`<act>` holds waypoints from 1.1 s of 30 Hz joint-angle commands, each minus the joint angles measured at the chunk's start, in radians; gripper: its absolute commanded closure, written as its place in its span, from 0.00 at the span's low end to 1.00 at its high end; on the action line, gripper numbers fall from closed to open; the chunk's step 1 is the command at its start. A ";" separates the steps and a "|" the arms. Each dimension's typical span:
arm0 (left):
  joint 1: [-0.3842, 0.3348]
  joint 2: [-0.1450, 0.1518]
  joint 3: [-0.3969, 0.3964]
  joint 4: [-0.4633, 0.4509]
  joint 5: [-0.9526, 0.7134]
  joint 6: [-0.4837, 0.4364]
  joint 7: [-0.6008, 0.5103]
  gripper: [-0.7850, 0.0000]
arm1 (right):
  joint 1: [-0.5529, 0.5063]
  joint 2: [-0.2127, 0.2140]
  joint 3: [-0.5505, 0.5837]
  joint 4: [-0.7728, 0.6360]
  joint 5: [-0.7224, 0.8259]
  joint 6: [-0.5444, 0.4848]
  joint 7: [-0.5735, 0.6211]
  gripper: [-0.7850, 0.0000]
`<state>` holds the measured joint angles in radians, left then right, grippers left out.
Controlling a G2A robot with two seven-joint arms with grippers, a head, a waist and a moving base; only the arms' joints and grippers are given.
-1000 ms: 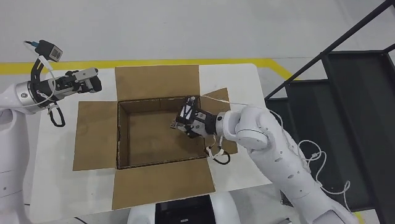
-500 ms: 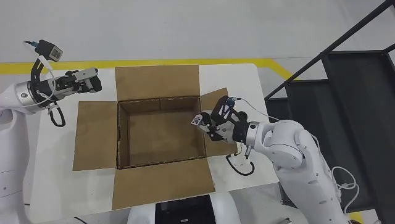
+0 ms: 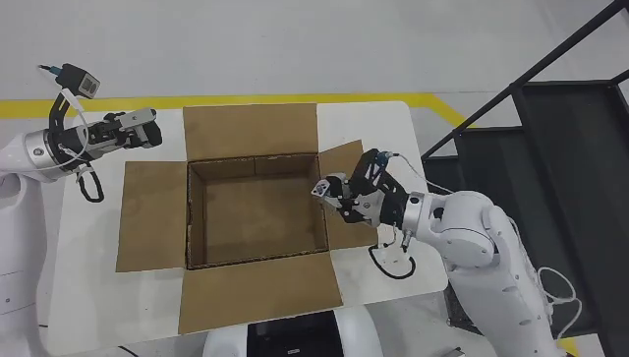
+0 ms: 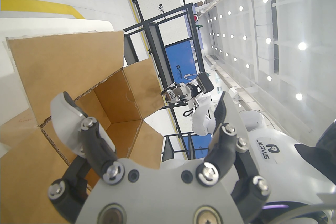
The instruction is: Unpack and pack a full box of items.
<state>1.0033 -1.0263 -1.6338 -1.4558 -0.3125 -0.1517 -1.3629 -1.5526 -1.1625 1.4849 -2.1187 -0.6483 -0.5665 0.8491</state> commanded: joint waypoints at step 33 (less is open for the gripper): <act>0.000 0.000 0.000 0.000 0.000 0.000 0.000 0.00 | -0.342 0.029 0.185 0.323 -0.592 0.227 -0.162 1.00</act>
<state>1.0033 -1.0263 -1.6338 -1.4558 -0.3125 -0.1517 -1.3629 -1.8978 -1.1331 1.6784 -1.8067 -1.2347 -0.3416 0.6937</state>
